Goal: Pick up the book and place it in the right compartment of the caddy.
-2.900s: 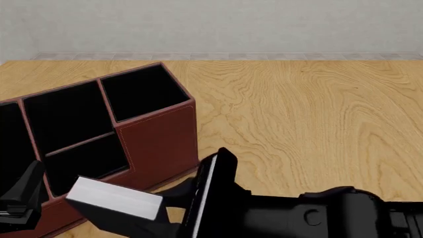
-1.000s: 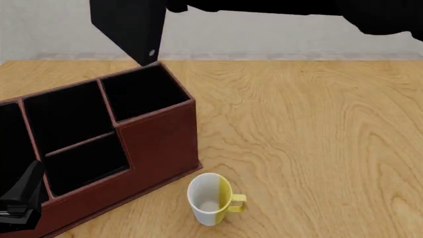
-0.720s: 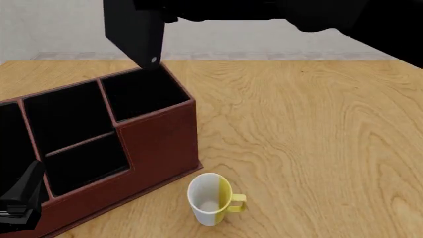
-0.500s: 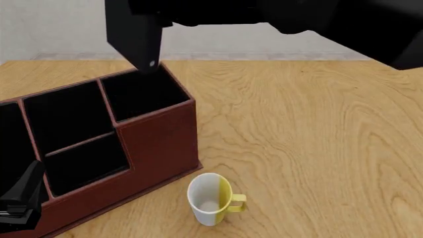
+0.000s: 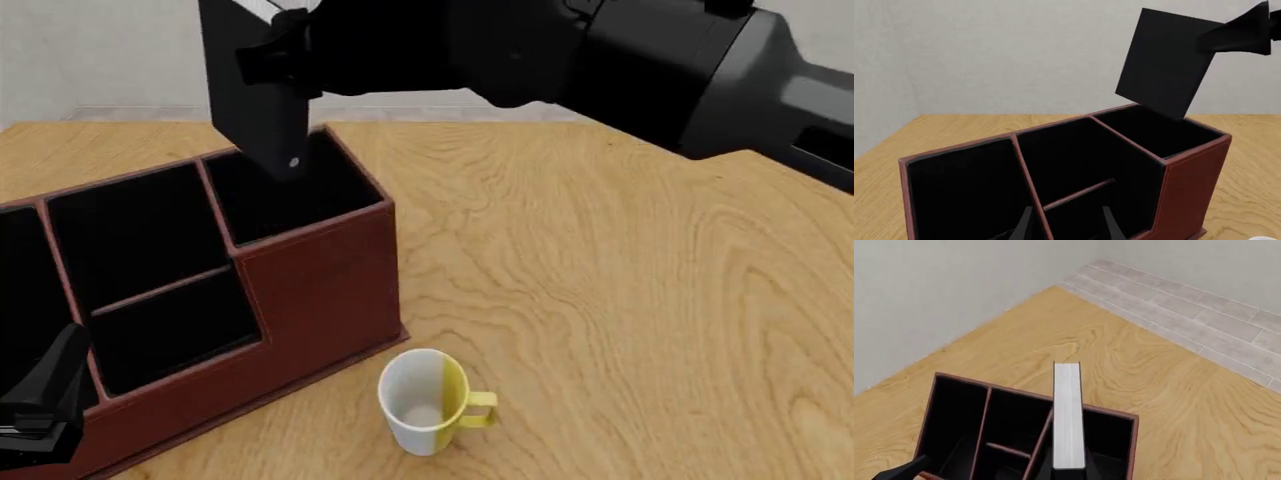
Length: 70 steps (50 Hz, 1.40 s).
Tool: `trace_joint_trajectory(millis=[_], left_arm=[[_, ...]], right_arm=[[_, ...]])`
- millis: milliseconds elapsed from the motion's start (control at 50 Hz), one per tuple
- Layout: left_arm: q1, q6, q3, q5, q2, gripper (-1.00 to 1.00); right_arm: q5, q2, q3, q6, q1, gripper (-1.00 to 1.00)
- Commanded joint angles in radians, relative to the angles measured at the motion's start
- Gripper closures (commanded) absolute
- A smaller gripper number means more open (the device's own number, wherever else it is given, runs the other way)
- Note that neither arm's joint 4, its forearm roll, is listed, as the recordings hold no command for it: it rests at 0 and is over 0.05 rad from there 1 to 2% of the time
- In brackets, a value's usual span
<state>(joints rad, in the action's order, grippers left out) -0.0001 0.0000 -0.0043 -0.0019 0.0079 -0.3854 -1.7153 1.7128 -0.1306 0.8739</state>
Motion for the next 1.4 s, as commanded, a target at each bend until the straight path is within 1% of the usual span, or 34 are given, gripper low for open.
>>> trace_joint_trajectory(millis=[20,60,160,200,380,700,1160,1300,1340,1400], left_arm=[[0.0,0.0,0.0,0.0,0.0,-1.0],[0.0,0.0,0.0,0.0,0.0,-1.0],[0.0,0.0,0.0,0.0,0.0,-1.0],[0.0,0.0,0.0,0.0,0.0,-1.0],[0.0,0.0,0.0,0.0,0.0,-1.0],[0.0,0.0,0.0,0.0,0.0,-1.0],[0.0,0.0,0.0,0.0,0.0,-1.0],[0.0,0.0,0.0,0.0,0.0,-1.0],[0.0,0.0,0.0,0.0,0.0,-1.0],[0.0,0.0,0.0,0.0,0.0,-1.0]], right_arm=[[0.033,-0.033,0.001,0.0,0.005,1.0],[0.042,-0.034,-0.01,0.008,0.002,1.0],[0.061,-0.044,-0.03,0.008,-0.002,1.0],[0.066,-0.048,-0.033,0.021,-0.003,1.0],[0.084,-0.053,-0.048,0.015,-0.007,1.0],[0.108,-0.081,-0.072,0.031,0.002,1.0],[0.189,-0.112,-0.173,0.015,-0.013,1.0],[0.2,-0.12,-0.182,0.016,-0.018,1.0],[0.198,-0.117,-0.182,0.008,-0.02,1.0],[0.201,-0.121,-0.182,0.015,-0.019,1.0]])
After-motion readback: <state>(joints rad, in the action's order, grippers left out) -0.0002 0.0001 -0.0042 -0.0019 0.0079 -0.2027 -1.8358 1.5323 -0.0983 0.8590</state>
